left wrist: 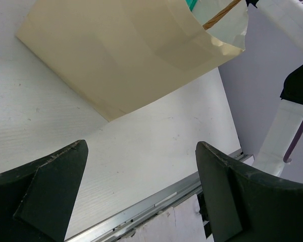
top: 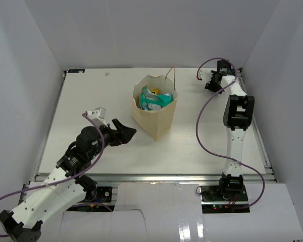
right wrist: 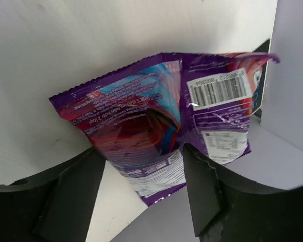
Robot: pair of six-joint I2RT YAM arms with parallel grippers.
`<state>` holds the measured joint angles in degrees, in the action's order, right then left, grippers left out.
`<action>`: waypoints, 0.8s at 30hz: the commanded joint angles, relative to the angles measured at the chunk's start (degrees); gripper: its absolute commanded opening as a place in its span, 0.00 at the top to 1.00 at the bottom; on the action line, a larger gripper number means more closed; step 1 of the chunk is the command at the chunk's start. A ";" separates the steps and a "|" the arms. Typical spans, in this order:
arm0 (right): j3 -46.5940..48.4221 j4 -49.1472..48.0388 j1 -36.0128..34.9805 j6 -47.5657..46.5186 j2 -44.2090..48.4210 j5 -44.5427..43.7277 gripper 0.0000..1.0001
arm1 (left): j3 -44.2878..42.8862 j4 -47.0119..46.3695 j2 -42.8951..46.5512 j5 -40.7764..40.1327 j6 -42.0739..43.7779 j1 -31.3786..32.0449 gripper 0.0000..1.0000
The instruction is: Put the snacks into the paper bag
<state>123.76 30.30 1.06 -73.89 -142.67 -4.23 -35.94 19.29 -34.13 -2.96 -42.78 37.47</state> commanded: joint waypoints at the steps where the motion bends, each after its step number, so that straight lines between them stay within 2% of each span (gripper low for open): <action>1: 3.23 5.89 1.31 0.93 -3.84 1.50 0.33 | -0.62 -0.13 -1.98 0.23 -0.28 0.14 0.02; 2: 2.80 6.43 1.31 1.98 -3.93 2.11 0.40 | -0.97 -0.04 -2.34 0.67 -0.28 0.14 0.02; 5: -1.32 6.61 1.40 2.52 -2.18 3.70 0.55 | -1.41 -0.22 -2.52 1.29 -0.89 0.14 0.02; 12: -9.67 6.87 1.75 5.94 5.03 12.47 0.81 | -0.97 -2.05 -1.55 2.87 -1.42 0.14 0.02; 14: -11.96 7.57 1.75 7.08 8.44 14.59 0.92 | -1.06 -2.94 -1.82 5.05 -1.34 0.06 0.02; 19: -23.46 7.66 1.93 12.35 18.02 22.59 0.92 | -1.41 -5.40 -3.57 9.37 -1.07 0.06 0.02; 23: -32.52 8.28 2.89 15.96 30.48 30.84 0.92 | -1.32 -6.45 -3.75 10.69 -1.25 0.14 0.02; 24: -36.19 10.28 3.50 15.97 32.61 36.34 0.92 | -1.23 -7.24 -3.66 10.87 -1.51 0.14 0.02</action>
<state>92.47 35.14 3.42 -62.28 -117.99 18.59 -35.94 14.81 -38.17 5.30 -44.01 37.47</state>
